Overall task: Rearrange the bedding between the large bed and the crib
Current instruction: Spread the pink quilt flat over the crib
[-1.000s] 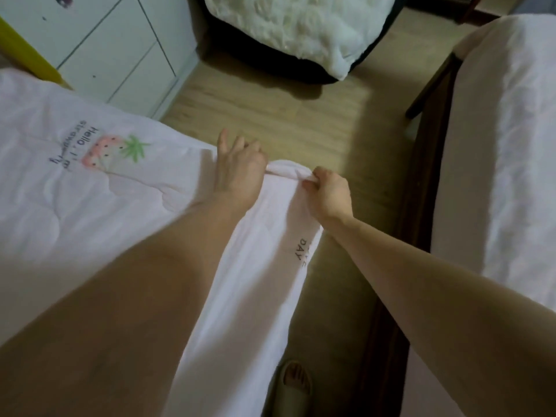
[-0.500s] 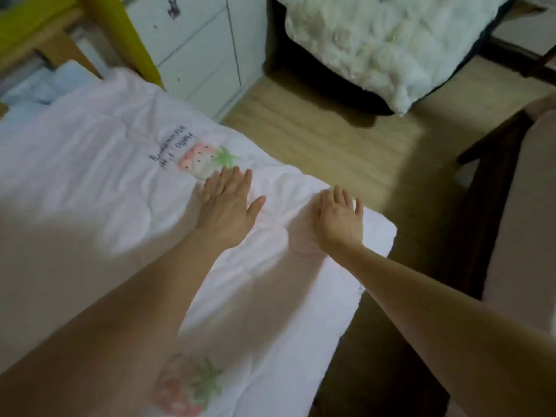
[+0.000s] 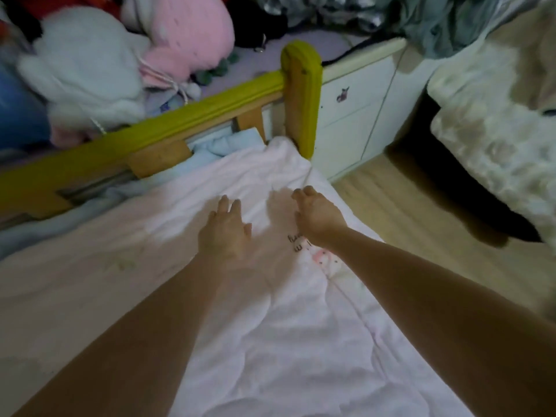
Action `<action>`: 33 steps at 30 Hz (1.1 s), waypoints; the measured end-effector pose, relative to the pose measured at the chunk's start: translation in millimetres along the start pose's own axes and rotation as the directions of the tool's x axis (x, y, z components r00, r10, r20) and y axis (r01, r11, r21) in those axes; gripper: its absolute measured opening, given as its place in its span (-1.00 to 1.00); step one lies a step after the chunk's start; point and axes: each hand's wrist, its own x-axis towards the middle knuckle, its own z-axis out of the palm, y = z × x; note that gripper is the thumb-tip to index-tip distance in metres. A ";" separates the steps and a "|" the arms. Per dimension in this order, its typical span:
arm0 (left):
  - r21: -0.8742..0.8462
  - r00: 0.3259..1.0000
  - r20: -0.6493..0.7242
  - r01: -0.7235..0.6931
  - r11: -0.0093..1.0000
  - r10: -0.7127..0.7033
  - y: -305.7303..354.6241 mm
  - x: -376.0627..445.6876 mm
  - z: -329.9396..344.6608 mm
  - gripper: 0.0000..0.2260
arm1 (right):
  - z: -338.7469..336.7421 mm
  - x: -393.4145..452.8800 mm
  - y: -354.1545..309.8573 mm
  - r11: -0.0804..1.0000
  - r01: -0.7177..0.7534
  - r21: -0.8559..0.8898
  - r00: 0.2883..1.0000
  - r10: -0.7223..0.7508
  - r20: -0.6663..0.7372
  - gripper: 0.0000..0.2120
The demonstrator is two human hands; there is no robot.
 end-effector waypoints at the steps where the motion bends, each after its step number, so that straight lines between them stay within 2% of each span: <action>1: -0.039 0.999 -0.037 0.018 0.999 -0.020 2.2 15.6 4.4 -0.46 | 0.5 23.6 -0.5 1.000 0.024 -0.016 1.000 -0.024 0.008 -0.55; 4: -0.103 0.989 -0.143 0.028 0.994 -0.043 3.6 49.9 7.5 -0.44 | -2.7 80.6 -0.3 0.991 0.109 -0.077 0.992 -0.104 0.065 -0.49; 8: -0.123 0.957 -0.276 0.056 0.991 -0.089 -12.3 93.5 3.1 -0.55 | -6.4 149.1 -1.6 0.977 0.197 -0.083 0.980 -0.197 0.007 -0.54; 10: -0.141 0.934 -0.331 0.095 0.985 -0.137 -23.8 108.5 2.1 -0.60 | -0.1 174.9 -4.2 0.964 0.240 -0.110 0.971 -0.239 0.029 -0.59; 12: -0.116 0.928 -0.321 0.160 0.980 -0.189 -27.7 118.1 2.5 -0.63 | 6.2 189.1 -5.6 0.963 0.248 -0.108 0.967 -0.239 0.089 -0.60; 14: -0.075 0.943 -0.270 0.183 0.980 -0.197 -25.3 121.3 3.0 -0.65 | 8.1 192.2 -1.8 0.969 0.218 -0.114 0.976 -0.218 0.013 -0.62; 16: -0.066 0.957 -0.249 0.134 0.989 -0.146 -21.3 114.0 8.3 -0.68 | 9.2 181.7 5.2 0.981 0.181 -0.073 0.976 -0.189 -0.108 -0.67; 19: -0.104 0.957 -0.281 0.049 0.993 -0.077 -26.6 103.0 17.3 -0.76 | 6.6 159.0 9.0 0.982 0.185 0.032 0.978 -0.181 -0.102 -0.72; 21: -0.149 0.947 -0.317 0.010 0.989 -0.057 -29.7 108.7 14.4 -0.78 | -5.2 164.6 4.9 0.984 0.136 0.112 0.987 -0.124 -0.105 -0.70; 23: -0.234 0.918 -0.395 -0.056 0.971 -0.042 -24.3 125.1 4.3 -0.68 | -13.1 189.0 -4.1 0.982 0.082 0.168 0.986 -0.056 -0.157 -0.64; 25: -0.299 0.900 -0.434 -0.177 0.938 0.031 -14.3 135.3 -3.5 -0.59 | -12.0 210.5 -18.5 0.979 0.018 0.205 0.970 0.033 -0.241 -0.65; 27: -0.200 0.890 -0.428 -0.264 0.944 0.158 -14.6 133.8 7.8 -0.61 | 3.3 209.9 -28.5 0.972 -0.029 0.233 0.938 0.107 -0.330 -0.61; 28: -0.059 0.893 -0.404 -0.241 0.969 0.197 -19.8 129.4 20.8 -0.60 | 16.5 199.8 -28.4 0.973 0.016 0.229 0.916 0.077 -0.393 -0.57; 29: 0.094 0.924 -0.335 -0.160 0.983 0.183 -26.0 123.9 32.4 -0.52 | 33.4 186.8 -24.8 0.980 0.070 0.188 0.911 0.014 -0.413 -0.52; 31: 0.242 0.992 -0.127 0.017 0.970 0.014 -39.9 123.3 47.5 -0.33 | 63.2 160.0 -11.4 0.990 0.137 0.016 0.944 -0.126 -0.304 -0.42; 33: 0.174 0.998 -0.007 0.056 0.983 -0.056 -43.5 135.8 44.8 -0.28 | 72.3 159.5 2.4 0.987 0.134 -0.087 0.977 -0.146 -0.153 -0.38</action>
